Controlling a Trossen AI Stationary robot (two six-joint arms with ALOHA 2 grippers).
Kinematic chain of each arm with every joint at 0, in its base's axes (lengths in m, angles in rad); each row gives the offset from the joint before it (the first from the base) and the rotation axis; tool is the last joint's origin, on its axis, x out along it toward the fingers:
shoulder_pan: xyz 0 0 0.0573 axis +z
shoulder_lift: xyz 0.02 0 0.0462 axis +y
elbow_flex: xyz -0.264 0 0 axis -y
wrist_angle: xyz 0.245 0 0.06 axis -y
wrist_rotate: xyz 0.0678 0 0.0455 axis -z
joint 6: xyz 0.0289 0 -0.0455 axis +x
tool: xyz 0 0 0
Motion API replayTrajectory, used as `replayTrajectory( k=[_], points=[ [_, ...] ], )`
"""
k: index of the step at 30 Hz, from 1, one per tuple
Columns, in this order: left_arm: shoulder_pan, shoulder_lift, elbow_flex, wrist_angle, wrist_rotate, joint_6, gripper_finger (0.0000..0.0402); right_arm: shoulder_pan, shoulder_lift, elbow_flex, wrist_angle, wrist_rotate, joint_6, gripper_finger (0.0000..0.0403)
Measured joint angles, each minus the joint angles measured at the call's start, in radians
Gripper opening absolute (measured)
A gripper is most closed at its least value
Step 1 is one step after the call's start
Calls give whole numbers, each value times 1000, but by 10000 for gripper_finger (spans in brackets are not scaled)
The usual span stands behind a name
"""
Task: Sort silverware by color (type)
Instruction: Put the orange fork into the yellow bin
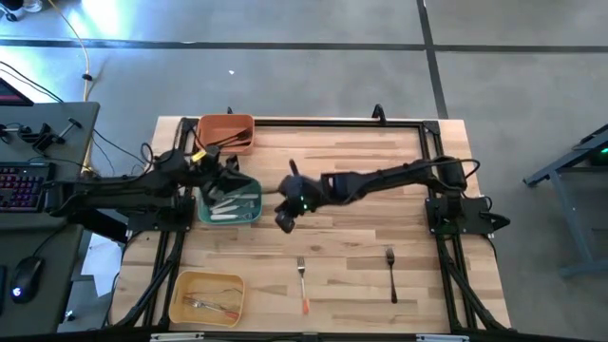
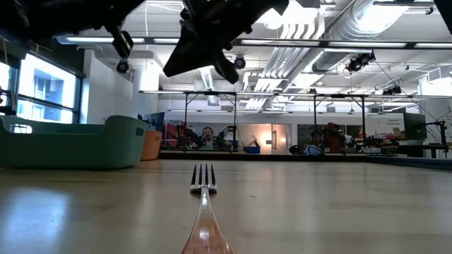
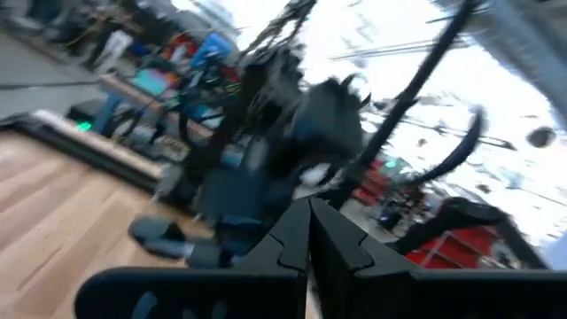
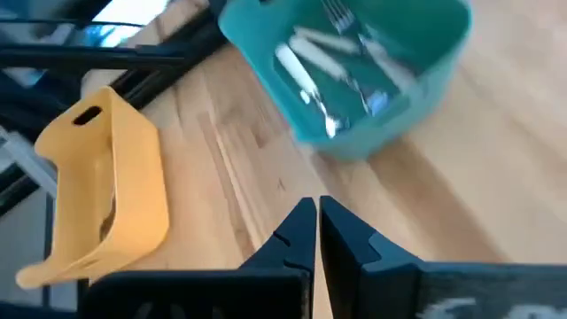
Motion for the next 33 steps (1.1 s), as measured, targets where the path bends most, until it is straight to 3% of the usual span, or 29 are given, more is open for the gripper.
replayTrajectory(
  k=[4, 10, 15, 22, 29, 33],
  points=[
    [11, -84, 0, -8, 67, -17, 0, 55, 0, 0, -15, 74, 139, 0],
    [12, -218, 1, -157, 72, 18, 0, 68, 0, 67, -96, 102, 183, 0],
    [12, -293, 1, -276, 52, 25, 0, 31, 0, 175, -244, 45, 86, 0],
    [12, -326, 1, -302, 29, 47, 0, -7, -1, 249, -420, -33, -14, 0],
    [12, -326, 1, -325, -18, 16, 0, -10, -1, 254, -513, -112, -46, 0],
    [12, -326, 1, -325, -18, 5, 0, 29, -1, 254, -556, -91, 31, 3]
  ],
)
